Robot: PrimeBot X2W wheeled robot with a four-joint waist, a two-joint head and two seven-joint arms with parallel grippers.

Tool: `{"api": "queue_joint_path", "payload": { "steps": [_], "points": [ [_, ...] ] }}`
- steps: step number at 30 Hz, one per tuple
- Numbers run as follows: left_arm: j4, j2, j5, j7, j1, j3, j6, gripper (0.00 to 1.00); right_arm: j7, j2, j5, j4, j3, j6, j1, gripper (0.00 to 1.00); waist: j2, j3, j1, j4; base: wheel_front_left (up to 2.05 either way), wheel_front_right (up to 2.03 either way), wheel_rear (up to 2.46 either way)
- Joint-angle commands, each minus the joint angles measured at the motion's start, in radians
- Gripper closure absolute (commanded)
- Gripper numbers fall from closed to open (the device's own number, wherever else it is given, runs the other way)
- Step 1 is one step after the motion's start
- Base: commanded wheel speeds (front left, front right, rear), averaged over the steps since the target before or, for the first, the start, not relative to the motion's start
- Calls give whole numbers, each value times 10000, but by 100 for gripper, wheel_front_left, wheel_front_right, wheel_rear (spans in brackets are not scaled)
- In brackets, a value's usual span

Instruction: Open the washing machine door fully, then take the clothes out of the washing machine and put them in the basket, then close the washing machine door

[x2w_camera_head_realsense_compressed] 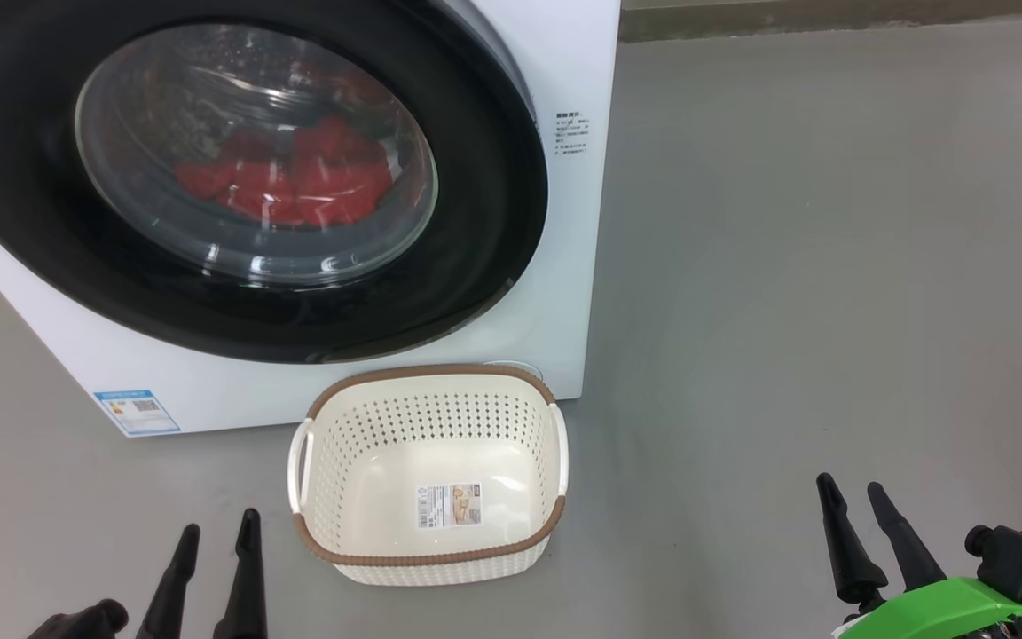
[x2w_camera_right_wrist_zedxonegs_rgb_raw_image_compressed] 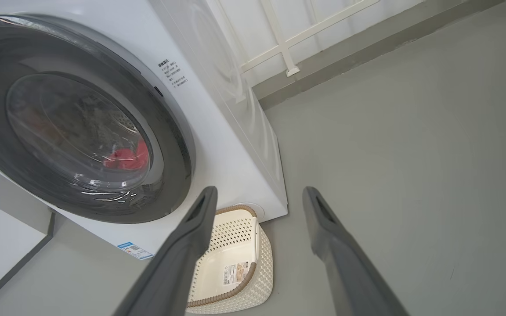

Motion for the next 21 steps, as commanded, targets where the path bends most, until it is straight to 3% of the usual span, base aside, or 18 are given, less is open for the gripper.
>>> {"api": "queue_joint_path", "payload": {
  "steps": [1,21],
  "points": [
    [-325,167,406,-167,-8,238,-3,0,-178,-158,-331,-245,183,3,-157,0,0,13,-1,-8,0,0,0],
    [-42,39,2619,-732,90,455,-283,0,-737,-169,-1938,-78,27,3,-32,0,0,95,-1,-67,0,0,0]
  ]
}}
